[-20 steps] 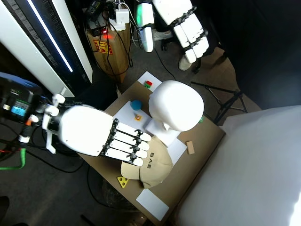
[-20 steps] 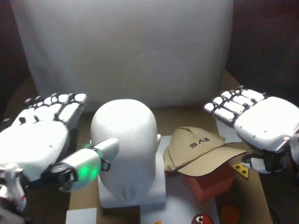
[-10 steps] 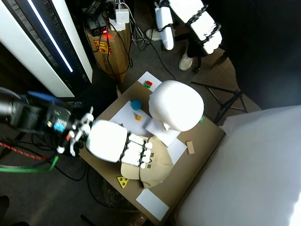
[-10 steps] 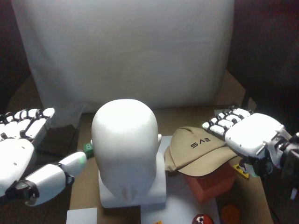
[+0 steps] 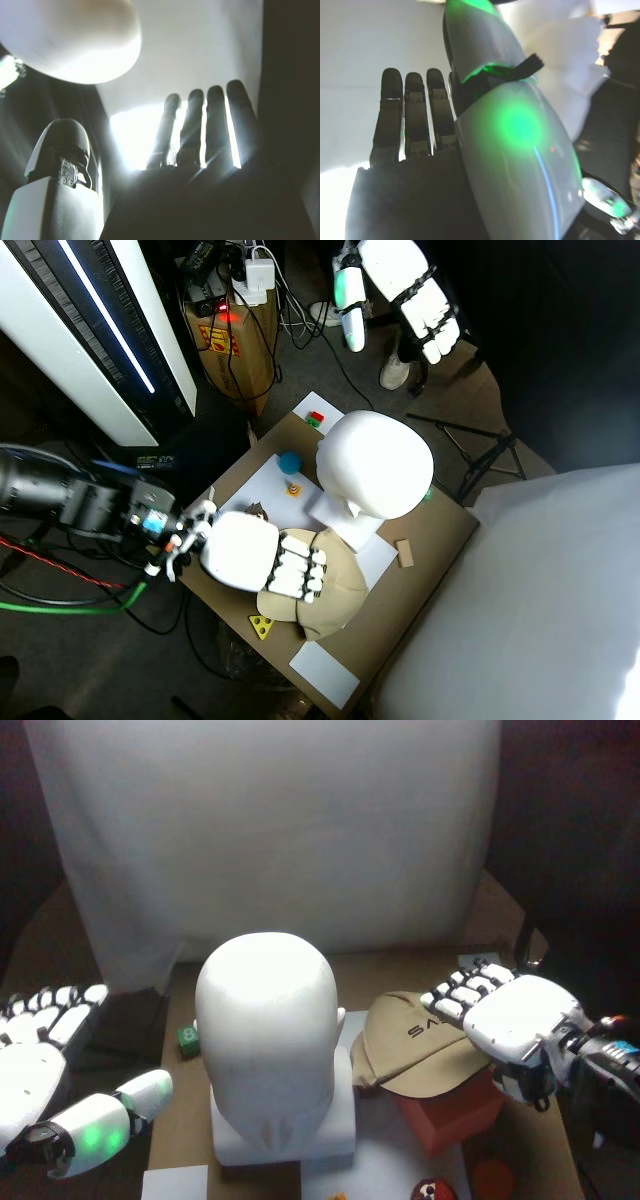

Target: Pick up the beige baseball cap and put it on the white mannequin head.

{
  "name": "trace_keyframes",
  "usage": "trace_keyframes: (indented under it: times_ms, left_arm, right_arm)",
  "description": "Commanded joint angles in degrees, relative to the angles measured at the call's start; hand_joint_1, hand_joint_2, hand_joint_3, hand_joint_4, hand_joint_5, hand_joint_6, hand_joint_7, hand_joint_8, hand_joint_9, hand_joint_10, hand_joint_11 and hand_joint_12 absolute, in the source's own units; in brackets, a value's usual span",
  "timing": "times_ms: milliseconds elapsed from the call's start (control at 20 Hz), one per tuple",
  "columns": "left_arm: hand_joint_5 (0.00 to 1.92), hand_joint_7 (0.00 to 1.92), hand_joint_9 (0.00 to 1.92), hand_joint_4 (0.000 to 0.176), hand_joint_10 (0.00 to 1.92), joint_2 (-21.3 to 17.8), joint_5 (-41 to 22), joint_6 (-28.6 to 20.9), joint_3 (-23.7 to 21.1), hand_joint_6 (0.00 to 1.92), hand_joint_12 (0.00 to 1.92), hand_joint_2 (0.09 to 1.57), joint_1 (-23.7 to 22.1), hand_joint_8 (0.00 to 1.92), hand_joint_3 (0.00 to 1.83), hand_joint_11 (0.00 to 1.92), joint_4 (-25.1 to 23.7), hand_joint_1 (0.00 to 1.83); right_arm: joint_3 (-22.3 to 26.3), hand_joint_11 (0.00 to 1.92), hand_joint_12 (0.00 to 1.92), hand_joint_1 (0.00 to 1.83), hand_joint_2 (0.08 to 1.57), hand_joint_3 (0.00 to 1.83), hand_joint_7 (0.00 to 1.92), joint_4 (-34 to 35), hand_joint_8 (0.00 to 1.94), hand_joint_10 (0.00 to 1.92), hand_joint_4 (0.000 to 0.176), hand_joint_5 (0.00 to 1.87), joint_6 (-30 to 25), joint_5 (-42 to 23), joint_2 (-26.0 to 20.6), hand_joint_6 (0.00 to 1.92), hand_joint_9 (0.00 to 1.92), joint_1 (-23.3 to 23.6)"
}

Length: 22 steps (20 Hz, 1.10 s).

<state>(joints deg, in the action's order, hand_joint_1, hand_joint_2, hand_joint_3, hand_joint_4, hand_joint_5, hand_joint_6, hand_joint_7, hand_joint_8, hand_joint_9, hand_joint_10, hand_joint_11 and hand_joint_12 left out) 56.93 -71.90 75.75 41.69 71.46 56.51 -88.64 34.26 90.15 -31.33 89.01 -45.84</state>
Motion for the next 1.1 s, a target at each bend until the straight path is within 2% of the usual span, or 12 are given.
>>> trace_keyframes:
  times_ms: [0,200,350,650,950,1050]
  left_arm:
    - [0.0,0.0,0.0,0.048,0.0,0.3,-5.6,-1.2,0.6,0.0,0.11,1.15,0.1,0.0,0.0,0.0,-2.2,0.0]
    - [0.0,0.0,0.0,0.043,0.0,2.9,-6.0,-4.3,1.8,0.0,0.15,1.15,2.4,0.0,0.0,0.0,-2.7,0.0]
    - [0.0,0.0,0.01,0.044,0.0,4.2,-6.0,-4.5,2.3,0.0,0.17,1.15,2.7,0.0,0.0,0.0,-2.4,0.0]
    - [0.0,0.0,0.01,0.04,0.0,5.8,-7.2,-5.5,3.9,0.0,0.14,1.15,2.6,0.0,0.0,0.0,-0.8,0.0]
    - [0.0,0.0,0.0,0.04,0.0,9.1,-9.1,-7.5,5.5,0.0,0.15,1.14,2.2,0.0,0.0,0.0,-0.5,0.0]
    - [0.0,0.0,0.01,0.039,0.0,9.5,-9.1,-7.5,5.3,0.0,0.17,1.15,2.4,0.0,0.0,0.0,1.1,0.0]
  right_arm:
    - [-1.1,0.0,0.53,1.33,1.09,0.01,0.14,-1.1,0.0,0.0,0.0,0.14,-0.3,-3.4,0.4,0.0,0.12,-0.3]
    - [-9.8,0.0,0.52,1.32,1.09,0.01,0.14,-1.5,0.0,0.01,0.0,0.13,-2.2,-2.4,5.6,0.0,0.12,-1.5]
    - [-15.5,0.0,0.52,1.32,1.09,0.01,0.15,-6.8,0.0,0.01,0.0,0.13,-8.4,-1.5,9.1,0.0,0.14,-1.7]
    - [-22.7,0.0,0.51,1.32,1.1,0.01,0.15,-8.0,0.0,0.01,0.0,0.13,-8.6,-0.2,14.4,0.0,0.14,-1.3]
    - [-23.8,0.0,0.53,1.32,1.11,0.01,0.16,-8.1,0.0,0.0,0.0,0.15,-8.9,-0.1,15.5,0.0,0.15,-0.7]
    - [-23.8,0.0,0.51,1.32,1.11,0.01,0.16,-8.1,0.0,0.0,0.0,0.15,-8.9,-0.4,15.5,0.0,0.14,-0.7]
